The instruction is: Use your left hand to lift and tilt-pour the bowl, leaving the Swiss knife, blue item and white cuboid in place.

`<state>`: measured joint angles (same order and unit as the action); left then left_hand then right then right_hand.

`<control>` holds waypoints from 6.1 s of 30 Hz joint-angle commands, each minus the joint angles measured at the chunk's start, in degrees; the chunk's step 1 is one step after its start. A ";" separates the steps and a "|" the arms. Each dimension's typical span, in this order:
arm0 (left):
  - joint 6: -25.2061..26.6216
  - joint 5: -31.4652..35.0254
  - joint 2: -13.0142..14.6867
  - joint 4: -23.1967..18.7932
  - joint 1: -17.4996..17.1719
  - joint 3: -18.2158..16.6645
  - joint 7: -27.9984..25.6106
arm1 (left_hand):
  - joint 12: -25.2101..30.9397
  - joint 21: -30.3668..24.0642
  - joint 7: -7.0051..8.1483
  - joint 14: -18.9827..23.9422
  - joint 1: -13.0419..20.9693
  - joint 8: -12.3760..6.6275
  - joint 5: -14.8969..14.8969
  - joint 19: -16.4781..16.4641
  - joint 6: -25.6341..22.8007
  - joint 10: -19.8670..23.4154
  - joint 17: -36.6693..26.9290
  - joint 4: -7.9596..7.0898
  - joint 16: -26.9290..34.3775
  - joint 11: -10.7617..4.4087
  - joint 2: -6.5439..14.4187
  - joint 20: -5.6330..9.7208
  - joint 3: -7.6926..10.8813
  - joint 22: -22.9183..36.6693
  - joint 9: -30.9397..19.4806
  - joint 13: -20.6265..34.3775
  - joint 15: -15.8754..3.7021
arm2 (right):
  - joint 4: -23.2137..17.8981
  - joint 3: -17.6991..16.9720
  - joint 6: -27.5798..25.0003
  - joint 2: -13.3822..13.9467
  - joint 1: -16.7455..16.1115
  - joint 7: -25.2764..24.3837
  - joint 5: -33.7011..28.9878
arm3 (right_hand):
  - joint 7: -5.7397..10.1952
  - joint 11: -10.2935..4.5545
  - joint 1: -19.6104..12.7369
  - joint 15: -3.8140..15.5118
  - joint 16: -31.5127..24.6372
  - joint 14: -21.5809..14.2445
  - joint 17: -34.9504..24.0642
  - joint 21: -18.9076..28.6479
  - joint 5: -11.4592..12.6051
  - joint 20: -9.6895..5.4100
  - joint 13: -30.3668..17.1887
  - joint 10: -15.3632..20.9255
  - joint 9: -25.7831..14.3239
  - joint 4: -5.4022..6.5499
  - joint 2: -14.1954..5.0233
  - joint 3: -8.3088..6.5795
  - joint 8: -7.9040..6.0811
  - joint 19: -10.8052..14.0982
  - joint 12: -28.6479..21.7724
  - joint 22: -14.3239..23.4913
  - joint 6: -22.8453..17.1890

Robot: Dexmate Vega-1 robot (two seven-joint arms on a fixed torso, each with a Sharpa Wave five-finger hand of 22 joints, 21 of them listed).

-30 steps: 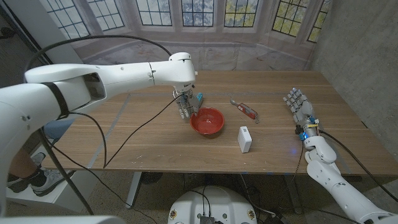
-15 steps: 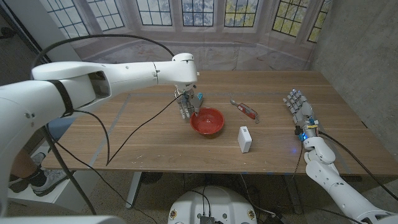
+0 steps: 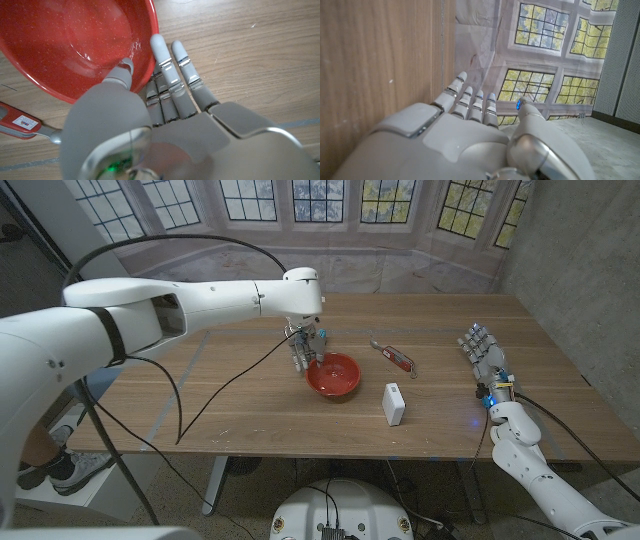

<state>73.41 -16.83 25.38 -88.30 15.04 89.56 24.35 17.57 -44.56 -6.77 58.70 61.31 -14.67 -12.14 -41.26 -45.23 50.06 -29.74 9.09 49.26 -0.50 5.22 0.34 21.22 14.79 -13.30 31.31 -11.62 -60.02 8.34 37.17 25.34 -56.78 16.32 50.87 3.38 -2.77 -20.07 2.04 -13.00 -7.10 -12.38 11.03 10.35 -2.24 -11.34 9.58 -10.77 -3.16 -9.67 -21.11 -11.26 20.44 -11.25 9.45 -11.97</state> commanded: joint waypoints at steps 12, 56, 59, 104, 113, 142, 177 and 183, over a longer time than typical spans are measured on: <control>2.99 0.57 -0.67 -1.36 -1.52 0.28 -3.03 | 1.52 -3.33 1.20 3.24 4.14 -1.43 -0.01 -1.30 -6.10 5.01 -0.67 1.03 3.06 -2.26 0.69 1.21 -0.09 0.34 -0.10 1.38 -1.39 | 0.32 -0.73 0.76 -0.52 -1.34 1.23 1.20 | 0.17 0.11 0.00 1.54 -0.51 -0.56 -0.24 0.25 -0.15 -2.07 -0.07 0.48 -0.27 -0.36 -0.17 -0.31 -0.06 0.63 -0.21 0.34 -0.35; 2.67 0.88 1.64 -5.02 -4.79 -3.04 -11.52 | 3.85 -11.13 3.10 8.18 9.93 -2.51 1.39 -3.21 -14.29 12.55 -0.69 0.60 6.85 -5.76 1.42 4.44 -1.58 0.76 -0.80 6.05 -1.40 | 1.47 -0.29 -0.24 -1.36 -0.70 1.94 1.40 | 0.21 0.09 0.05 1.61 -0.55 -0.59 -0.30 0.23 -0.16 -2.04 -0.09 0.51 -0.28 -0.45 -0.16 -0.38 -0.09 0.77 -0.20 0.35 -0.45; 2.74 1.14 2.01 -5.67 -4.90 -3.39 -11.76 | 3.86 -11.52 3.14 8.33 10.02 -2.41 1.48 -3.21 -14.39 12.65 -0.70 0.54 6.94 -5.99 1.39 4.44 -1.72 0.70 -0.83 6.35 -1.40 | 1.68 -0.19 -0.30 -1.40 -0.43 2.03 1.33 | 0.20 0.08 0.07 1.62 -0.56 -0.60 -0.31 0.23 -0.16 -2.06 -0.09 0.55 -0.28 -0.44 -0.17 -0.38 -0.09 0.77 -0.22 0.35 -0.46; 0.60 8.71 6.07 -14.59 -4.04 -3.82 -13.83 | 3.32 -15.44 3.62 8.48 10.58 -0.91 1.75 -1.52 -14.94 12.95 -0.44 0.07 6.88 -6.04 1.48 4.83 -3.01 -0.63 -1.37 9.80 -1.41 | 4.77 0.79 -0.50 -2.81 1.99 2.69 1.01 | 0.10 0.14 0.11 1.67 -0.59 -0.63 -0.37 0.21 -0.16 -2.20 -0.12 0.54 -0.30 -0.51 -0.23 -0.50 -0.10 0.90 -0.20 0.36 -0.51; 0.15 10.75 6.29 -15.98 -3.35 -2.79 -14.00 | 3.16 -16.13 3.73 8.51 10.59 -0.63 1.74 -1.23 -15.01 13.12 -0.42 0.05 6.88 -6.14 1.46 5.01 -3.22 -0.97 -1.49 10.31 -1.41 | 5.50 0.78 -0.46 -3.07 2.39 3.07 1.18 | 0.11 0.12 0.15 1.65 -0.60 -0.63 -0.39 0.21 -0.16 -2.25 -0.12 0.50 -0.30 -0.50 -0.21 -0.50 -0.09 0.92 -0.18 0.36 -0.50; -0.80 19.89 6.67 -18.57 -1.91 2.34 -14.87 | 2.68 -18.24 4.06 8.79 10.54 0.06 1.67 -0.83 -15.70 13.71 -0.69 0.03 7.07 -6.55 1.35 5.40 -3.73 -2.11 -1.91 11.78 -1.42 | 10.10 0.34 0.52 -4.70 4.78 5.73 2.13 | 0.02 0.16 0.17 1.75 -0.63 -0.68 -0.42 0.21 -0.16 -2.45 -0.13 0.55 -0.31 -0.55 -0.23 -0.58 -0.07 1.04 -0.20 0.36 -0.47; -3.56 35.74 7.81 -21.54 -7.02 4.27 -18.92 | 1.90 -20.85 4.41 9.38 10.38 0.72 1.45 -0.45 -17.09 14.76 -1.00 -0.05 7.38 -7.12 1.02 6.03 -4.29 -3.18 -2.44 13.14 -1.41 | 11.24 -1.11 1.22 -6.06 4.23 7.13 3.95 | -0.06 0.13 0.24 1.89 -0.66 -0.74 -0.45 0.23 -0.17 -2.51 -0.14 0.63 -0.31 -0.57 -0.20 -0.61 -0.10 1.19 -0.22 0.35 -0.55; -4.56 39.36 8.19 -21.57 -8.02 4.13 -18.46 | 1.68 -21.28 4.57 9.54 10.37 0.90 1.42 -0.42 -17.18 15.09 -1.14 -0.03 7.50 -7.28 0.97 6.18 -4.34 -3.34 -2.53 13.18 -1.41 | 11.94 -1.36 1.45 -6.46 4.53 7.80 4.34 | -0.11 0.12 0.24 1.94 -0.68 -0.79 -0.46 0.22 -0.17 -2.53 -0.14 0.64 -0.31 -0.58 -0.20 -0.63 -0.10 1.20 -0.21 0.35 -0.55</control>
<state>70.32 16.45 33.04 -109.56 8.85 93.70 5.85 19.46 -65.49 -1.93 67.79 71.39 -13.88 -10.58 -41.53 -61.57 61.33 -30.69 9.08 56.37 -4.62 6.53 6.14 17.12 11.44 -15.66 44.43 -12.69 -50.48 7.45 38.34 19.58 -51.93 23.33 54.48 3.38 -2.48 -20.07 2.35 -13.27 -7.41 -12.64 11.03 10.35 -2.57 -11.32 9.88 -10.77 -3.55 -9.67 -21.51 -11.26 21.15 -11.25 9.74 -11.97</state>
